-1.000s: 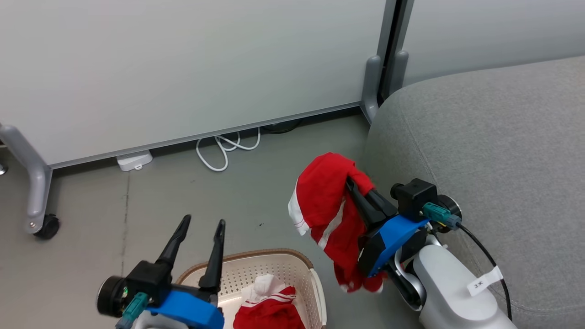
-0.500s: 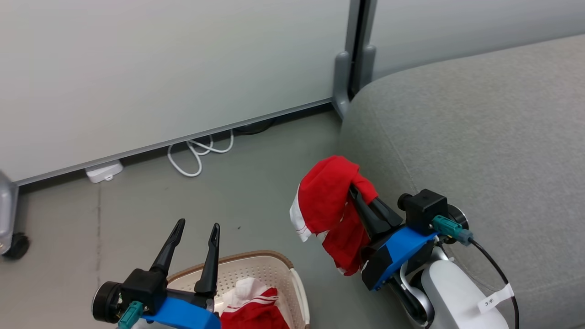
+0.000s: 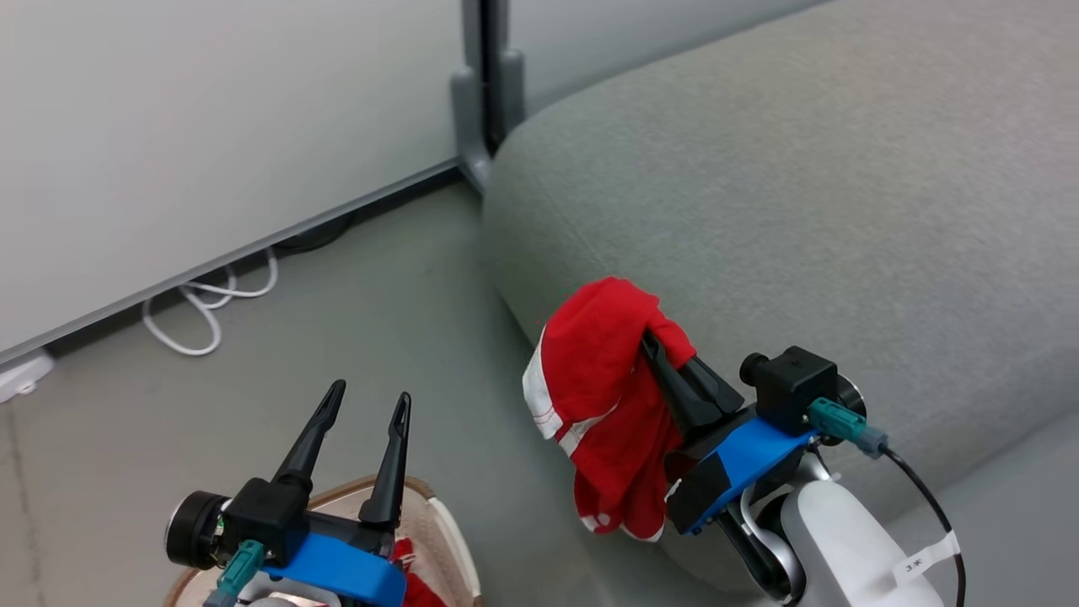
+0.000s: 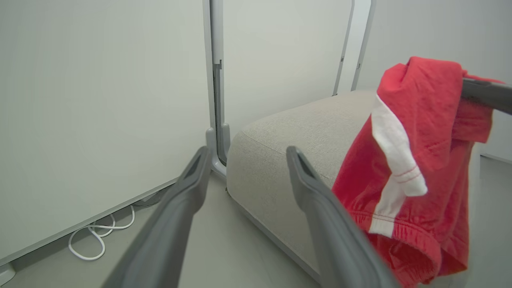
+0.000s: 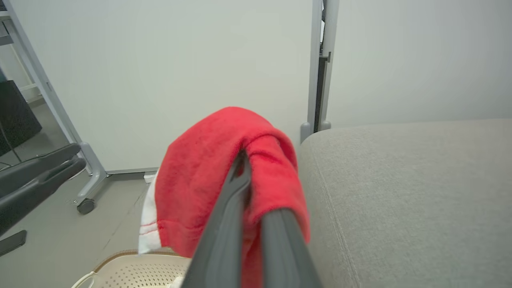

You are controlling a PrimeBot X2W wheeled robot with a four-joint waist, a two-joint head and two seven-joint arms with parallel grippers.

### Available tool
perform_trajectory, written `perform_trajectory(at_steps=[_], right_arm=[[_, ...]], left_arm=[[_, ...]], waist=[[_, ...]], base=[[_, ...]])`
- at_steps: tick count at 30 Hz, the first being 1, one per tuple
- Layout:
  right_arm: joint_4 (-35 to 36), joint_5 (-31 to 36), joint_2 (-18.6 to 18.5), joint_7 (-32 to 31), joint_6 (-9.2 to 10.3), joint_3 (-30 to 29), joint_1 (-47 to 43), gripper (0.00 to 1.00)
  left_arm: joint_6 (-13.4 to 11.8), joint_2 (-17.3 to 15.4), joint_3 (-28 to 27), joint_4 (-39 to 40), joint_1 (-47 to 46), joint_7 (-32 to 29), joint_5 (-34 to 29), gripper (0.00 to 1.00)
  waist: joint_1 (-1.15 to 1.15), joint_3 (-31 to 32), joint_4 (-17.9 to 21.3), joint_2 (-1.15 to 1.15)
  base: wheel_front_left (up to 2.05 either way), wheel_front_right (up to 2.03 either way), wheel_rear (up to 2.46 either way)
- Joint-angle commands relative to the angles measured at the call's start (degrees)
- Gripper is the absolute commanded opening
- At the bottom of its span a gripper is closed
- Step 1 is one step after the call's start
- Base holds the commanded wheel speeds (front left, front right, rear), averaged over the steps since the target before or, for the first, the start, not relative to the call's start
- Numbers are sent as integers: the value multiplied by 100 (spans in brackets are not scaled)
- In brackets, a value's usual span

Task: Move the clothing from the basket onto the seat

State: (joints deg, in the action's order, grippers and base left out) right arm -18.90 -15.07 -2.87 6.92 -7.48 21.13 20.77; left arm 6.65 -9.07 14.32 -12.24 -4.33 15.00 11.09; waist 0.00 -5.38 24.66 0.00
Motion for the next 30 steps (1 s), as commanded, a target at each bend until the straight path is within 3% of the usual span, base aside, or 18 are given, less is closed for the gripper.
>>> perform_trajectory(at_steps=[1,6,20,30], right_arm=[[40,-11,-2,44,-3,-9,-58,0],[126,-20,-1,116,-3,-148,-75,0],[330,-23,-1,257,-3,-720,-251,0],[67,176,-1,185,-3,-1208,1106,0]], left_arm=[[37,-44,-15,24,-85,26,-20,100],[55,-97,49,64,-216,27,-88,100],[95,-296,672,-233,-790,26,106,100],[97,-563,464,24,-869,26,77,100]], waist=[[0,-169,326,0],[0,-360,678,0],[0,-627,753,0],[0,-1263,776,0]], base=[[0,0,0],[0,0,0],[0,0,0],[0,0,0]])
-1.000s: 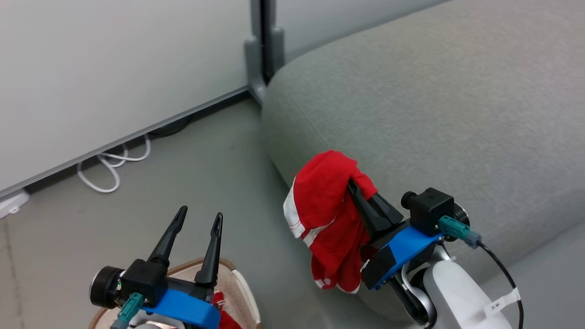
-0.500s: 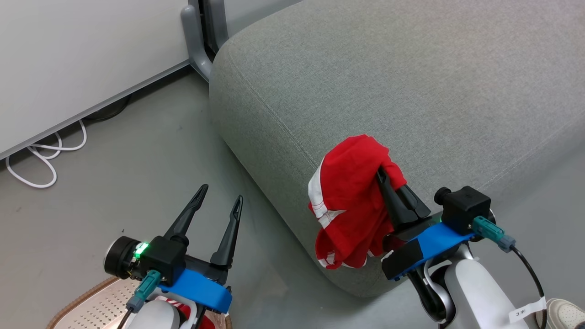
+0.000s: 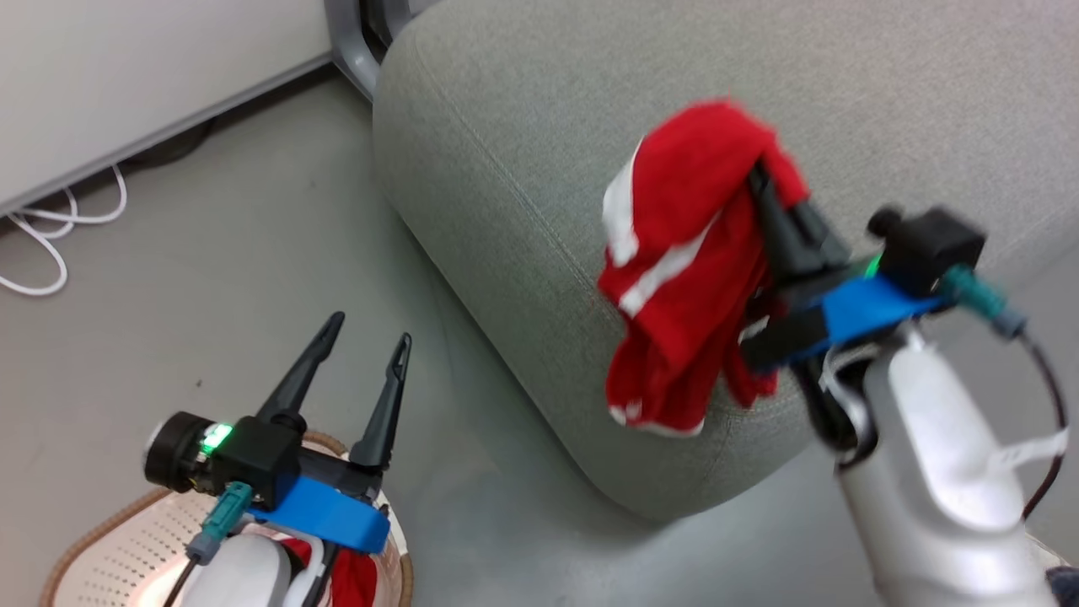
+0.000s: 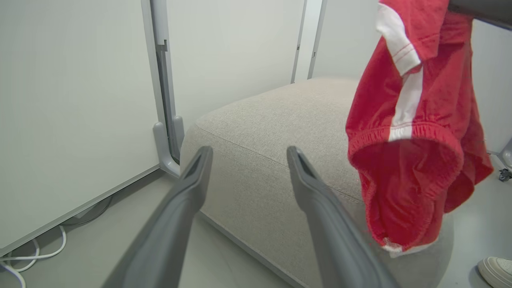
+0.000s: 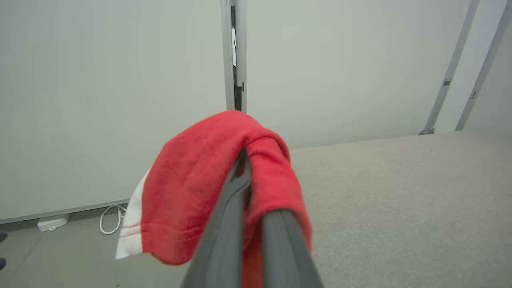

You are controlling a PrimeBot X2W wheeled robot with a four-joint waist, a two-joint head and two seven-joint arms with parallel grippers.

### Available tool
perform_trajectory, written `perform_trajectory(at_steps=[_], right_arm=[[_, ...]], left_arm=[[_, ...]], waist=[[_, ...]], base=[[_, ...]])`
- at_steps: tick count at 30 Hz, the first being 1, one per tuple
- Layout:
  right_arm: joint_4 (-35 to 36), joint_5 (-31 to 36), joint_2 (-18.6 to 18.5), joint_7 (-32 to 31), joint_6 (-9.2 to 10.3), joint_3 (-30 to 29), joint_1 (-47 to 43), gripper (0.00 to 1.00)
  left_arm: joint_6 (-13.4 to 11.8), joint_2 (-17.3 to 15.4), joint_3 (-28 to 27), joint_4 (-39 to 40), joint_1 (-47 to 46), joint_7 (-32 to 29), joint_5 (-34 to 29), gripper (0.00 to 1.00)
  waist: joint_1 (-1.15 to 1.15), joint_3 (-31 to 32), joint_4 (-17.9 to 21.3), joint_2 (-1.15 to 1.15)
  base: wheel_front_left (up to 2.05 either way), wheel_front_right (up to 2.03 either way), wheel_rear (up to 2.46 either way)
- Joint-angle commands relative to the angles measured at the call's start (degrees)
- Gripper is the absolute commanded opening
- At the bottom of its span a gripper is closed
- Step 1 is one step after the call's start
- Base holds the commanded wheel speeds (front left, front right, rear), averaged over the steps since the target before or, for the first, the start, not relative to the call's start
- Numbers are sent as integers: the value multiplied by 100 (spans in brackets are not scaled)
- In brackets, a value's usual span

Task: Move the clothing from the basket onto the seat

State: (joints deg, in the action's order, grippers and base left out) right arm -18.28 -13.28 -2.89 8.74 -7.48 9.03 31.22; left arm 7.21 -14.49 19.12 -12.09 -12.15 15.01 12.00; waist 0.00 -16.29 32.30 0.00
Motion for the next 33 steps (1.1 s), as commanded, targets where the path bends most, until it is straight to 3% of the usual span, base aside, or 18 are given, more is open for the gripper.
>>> perform_trajectory(at_steps=[1,9,17,22,33], right_arm=[[-46,-37,2,12,-3,-91,288,0],[-763,-169,-67,28,-2,-1614,2284,0],[-1469,421,-837,-96,-3,-2574,3597,0],[-1997,796,-1177,-27,-3,-2881,3760,0],[-3251,1212,-1179,337,-2,-3475,3542,0]], left_arm=[[41,-74,-42,53,-101,25,-38,100],[-55,-537,-245,670,-304,-133,-183,100],[-71,-882,-354,1531,-705,-475,-303,100],[-108,-963,-345,1923,-944,-564,-362,100],[-147,-981,-277,1900,-867,-481,-347,100]], waist=[[0,-271,16,0],[0,-1270,-134,0],[0,-2299,-604,0],[0,-2789,-867,0],[0,-2880,-1063,0]], base=[[0,0,0],[0,0,0],[0,0,0],[0,0,0],[0,0,0]])
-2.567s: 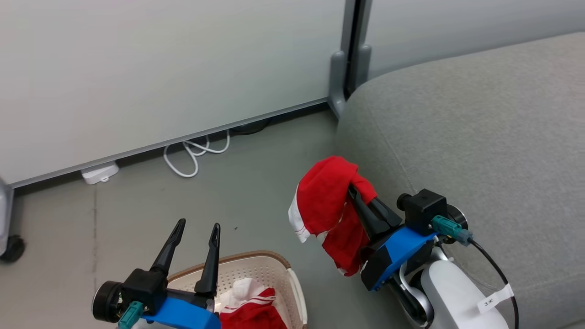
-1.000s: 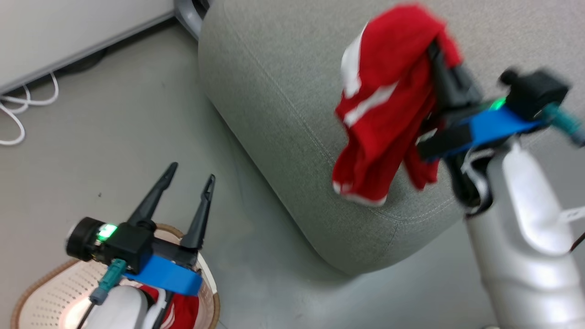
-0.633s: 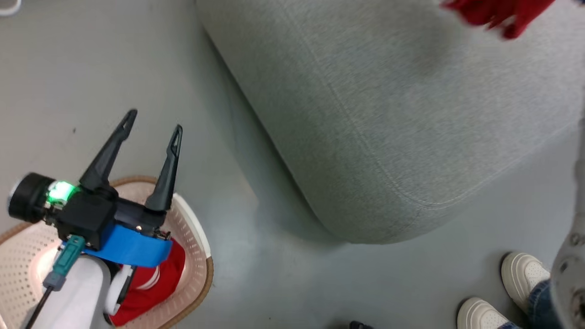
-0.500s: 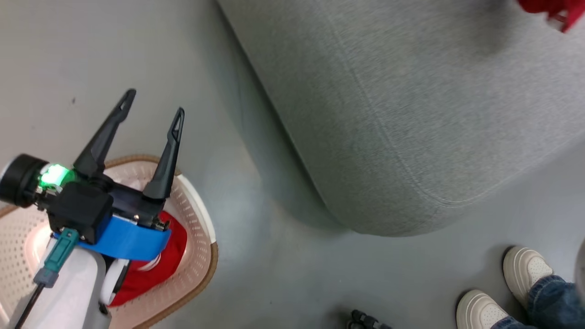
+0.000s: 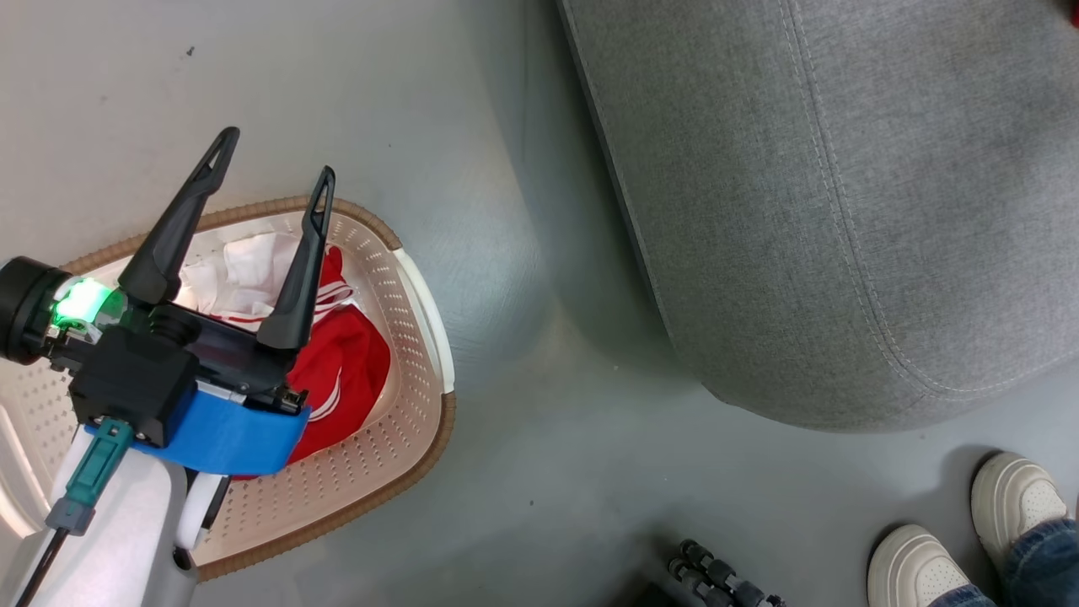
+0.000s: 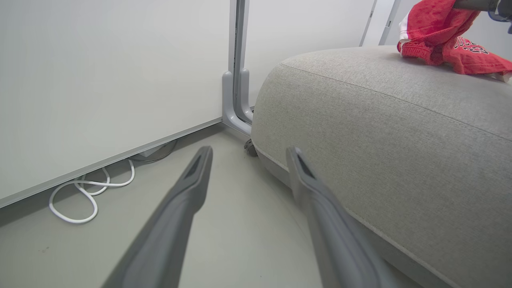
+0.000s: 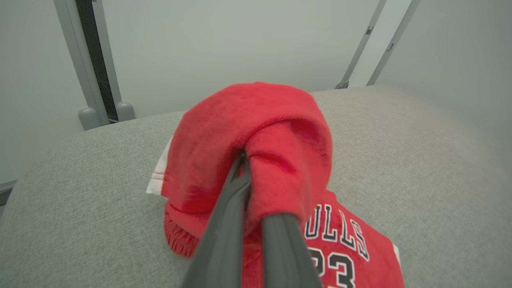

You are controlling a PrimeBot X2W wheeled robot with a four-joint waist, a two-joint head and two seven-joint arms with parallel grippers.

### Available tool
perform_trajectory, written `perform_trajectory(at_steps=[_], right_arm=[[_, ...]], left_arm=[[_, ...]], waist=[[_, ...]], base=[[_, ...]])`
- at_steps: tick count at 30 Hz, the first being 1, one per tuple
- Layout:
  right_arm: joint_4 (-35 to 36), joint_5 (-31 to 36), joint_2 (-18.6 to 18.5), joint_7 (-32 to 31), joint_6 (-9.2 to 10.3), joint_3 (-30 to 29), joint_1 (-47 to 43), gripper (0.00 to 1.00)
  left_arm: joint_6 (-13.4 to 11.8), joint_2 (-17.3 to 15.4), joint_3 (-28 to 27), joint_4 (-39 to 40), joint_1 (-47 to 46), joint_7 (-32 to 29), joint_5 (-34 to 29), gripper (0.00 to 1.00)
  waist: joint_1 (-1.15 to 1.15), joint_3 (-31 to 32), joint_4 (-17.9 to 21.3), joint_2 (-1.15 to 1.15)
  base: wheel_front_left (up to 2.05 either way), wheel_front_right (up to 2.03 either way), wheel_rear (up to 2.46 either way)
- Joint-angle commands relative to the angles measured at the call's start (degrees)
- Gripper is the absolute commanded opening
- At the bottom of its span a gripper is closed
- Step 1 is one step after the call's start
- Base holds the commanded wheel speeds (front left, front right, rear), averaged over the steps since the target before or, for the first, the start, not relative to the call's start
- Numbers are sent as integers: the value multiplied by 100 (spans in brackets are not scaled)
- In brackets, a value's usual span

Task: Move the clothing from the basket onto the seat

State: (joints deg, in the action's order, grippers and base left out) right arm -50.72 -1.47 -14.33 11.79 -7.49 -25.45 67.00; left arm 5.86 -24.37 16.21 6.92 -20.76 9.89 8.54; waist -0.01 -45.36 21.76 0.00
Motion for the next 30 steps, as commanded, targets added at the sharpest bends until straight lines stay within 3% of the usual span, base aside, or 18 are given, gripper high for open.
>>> perform_trajectory(at_steps=[1,3,4,5,6,12,19,25,30], right_arm=[[-7,31,-35,31,-1,-28,-37,0],[-171,58,1,69,-2,-78,3,5],[-231,73,5,89,-2,-81,24,35],[-290,92,4,109,-2,-84,42,85],[-344,81,22,116,-2,-86,62,100],[-567,0,36,213,-1,80,-37,100],[-333,-216,-51,314,-1,896,-851,100],[280,-463,9,332,-1,1417,-1896,100],[1055,-710,300,335,-1,1600,-2906,100]], left_arm=[[-11,8,14,-1,-6,31,-1,100],[-22,19,30,-45,-25,51,3,100],[-28,28,38,-67,-38,70,8,100],[-33,37,49,-94,-51,82,13,100],[-29,47,65,-124,-61,87,17,100],[-21,263,217,-428,-50,257,141,100],[-12,678,363,-999,31,481,340,100],[8,989,326,-1419,196,531,512,100],[-11,1233,55,-1538,591,534,588,100]], waist=[[1,27,-9,0],[1,81,-14,0],[1,105,-18,0],[1,132,-20,0],[1,162,-22,0],[1,539,-147,0],[1,1402,-471,0],[1,2199,-773,0],[1,2893,-948,0]], base=[[0,0,0],[0,0,0],[0,0,0],[0,0,0],[0,0,0],[0,0,0],[0,0,0],[0,0,0],[0,0,0]])
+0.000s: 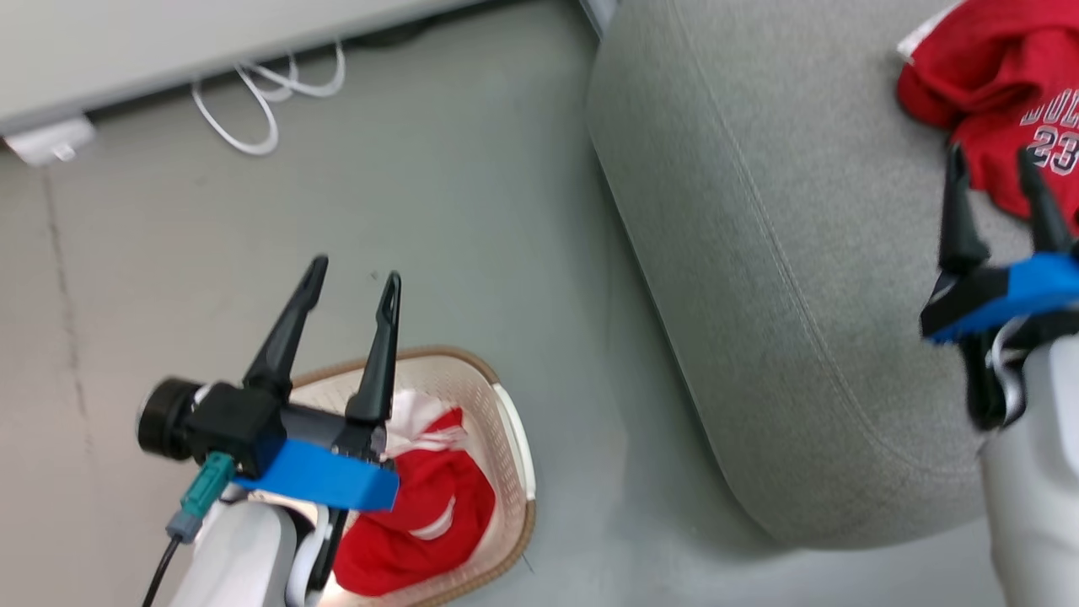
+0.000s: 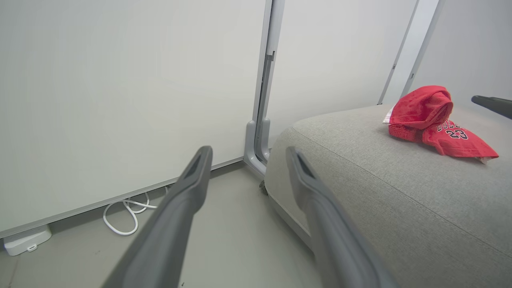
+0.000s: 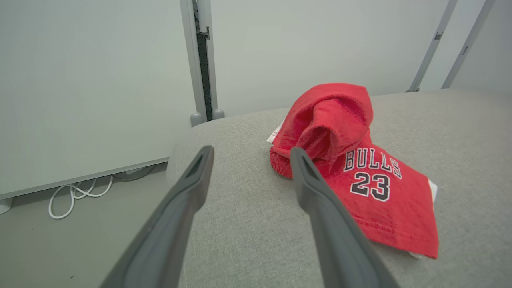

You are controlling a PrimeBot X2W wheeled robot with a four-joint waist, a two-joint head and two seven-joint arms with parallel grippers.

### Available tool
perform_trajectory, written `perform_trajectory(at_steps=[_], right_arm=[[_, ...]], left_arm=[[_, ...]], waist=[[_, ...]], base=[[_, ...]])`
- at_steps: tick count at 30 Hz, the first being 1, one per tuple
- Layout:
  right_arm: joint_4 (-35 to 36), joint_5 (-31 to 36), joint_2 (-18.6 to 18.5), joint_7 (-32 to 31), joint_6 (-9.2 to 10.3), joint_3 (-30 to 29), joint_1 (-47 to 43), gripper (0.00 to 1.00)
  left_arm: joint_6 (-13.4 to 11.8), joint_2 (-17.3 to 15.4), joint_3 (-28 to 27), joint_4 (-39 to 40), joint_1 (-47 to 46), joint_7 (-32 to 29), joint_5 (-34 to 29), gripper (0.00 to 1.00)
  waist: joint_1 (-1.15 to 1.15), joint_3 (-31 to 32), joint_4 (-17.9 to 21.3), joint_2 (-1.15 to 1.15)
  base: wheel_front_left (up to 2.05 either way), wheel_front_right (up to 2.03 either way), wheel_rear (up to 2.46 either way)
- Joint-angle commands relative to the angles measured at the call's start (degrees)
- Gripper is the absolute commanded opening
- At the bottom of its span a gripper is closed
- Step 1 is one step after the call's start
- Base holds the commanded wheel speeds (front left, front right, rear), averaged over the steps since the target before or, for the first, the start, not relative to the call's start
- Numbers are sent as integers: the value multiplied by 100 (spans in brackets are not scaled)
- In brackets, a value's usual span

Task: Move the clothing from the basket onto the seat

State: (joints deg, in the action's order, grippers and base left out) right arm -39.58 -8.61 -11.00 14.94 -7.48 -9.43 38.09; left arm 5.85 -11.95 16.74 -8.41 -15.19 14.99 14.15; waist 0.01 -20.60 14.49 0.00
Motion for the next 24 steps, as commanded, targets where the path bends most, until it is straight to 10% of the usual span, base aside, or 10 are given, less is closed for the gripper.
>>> perform_trajectory(at_steps=[1,24], right_arm=[[95,-5,30,19,-2,-17,-237,100],[3159,340,811,-560,-3,46,-3667,100]], left_arm=[[-7,43,-47,-39,117,26,32,100],[116,637,-1081,-1212,967,28,7,100]], waist=[[-1,555,-261,0],[-1,1954,-1588,0]], base=[[0,0,0],[0,0,0]])
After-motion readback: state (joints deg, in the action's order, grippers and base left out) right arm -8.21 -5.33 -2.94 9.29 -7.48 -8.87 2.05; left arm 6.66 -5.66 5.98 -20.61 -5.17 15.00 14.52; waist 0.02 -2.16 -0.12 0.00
